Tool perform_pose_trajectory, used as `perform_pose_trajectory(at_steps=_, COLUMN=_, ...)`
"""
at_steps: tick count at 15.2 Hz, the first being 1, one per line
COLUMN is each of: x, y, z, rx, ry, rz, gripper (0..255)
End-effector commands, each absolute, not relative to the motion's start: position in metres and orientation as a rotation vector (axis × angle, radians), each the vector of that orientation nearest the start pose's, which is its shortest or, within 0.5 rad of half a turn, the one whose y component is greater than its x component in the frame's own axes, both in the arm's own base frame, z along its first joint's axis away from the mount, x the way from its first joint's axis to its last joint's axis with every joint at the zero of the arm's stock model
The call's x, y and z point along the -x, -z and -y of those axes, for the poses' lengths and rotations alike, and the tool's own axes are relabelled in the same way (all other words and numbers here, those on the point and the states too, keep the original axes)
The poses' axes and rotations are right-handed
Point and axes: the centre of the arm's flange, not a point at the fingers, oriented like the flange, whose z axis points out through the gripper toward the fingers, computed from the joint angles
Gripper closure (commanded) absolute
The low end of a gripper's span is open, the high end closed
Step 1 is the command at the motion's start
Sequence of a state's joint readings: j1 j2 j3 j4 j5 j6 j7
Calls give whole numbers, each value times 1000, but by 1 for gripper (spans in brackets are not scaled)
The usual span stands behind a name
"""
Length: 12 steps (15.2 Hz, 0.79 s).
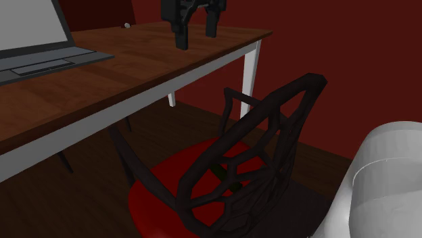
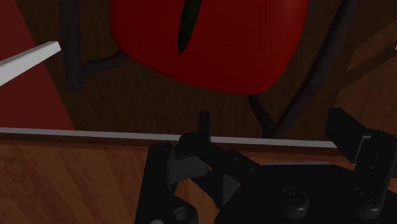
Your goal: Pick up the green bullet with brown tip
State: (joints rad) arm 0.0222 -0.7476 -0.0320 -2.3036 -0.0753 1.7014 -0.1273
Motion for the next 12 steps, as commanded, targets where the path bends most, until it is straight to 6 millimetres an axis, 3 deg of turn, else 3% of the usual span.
perform_pose_trajectory(at_steps=1, x=-331, y=-616, z=14, rx=3190, ry=226, rz=206, gripper=0)
perform_pose_trajectory(at_steps=12, x=-371, y=-481, z=55, rx=3188, ry=129, rz=54, gripper=0)
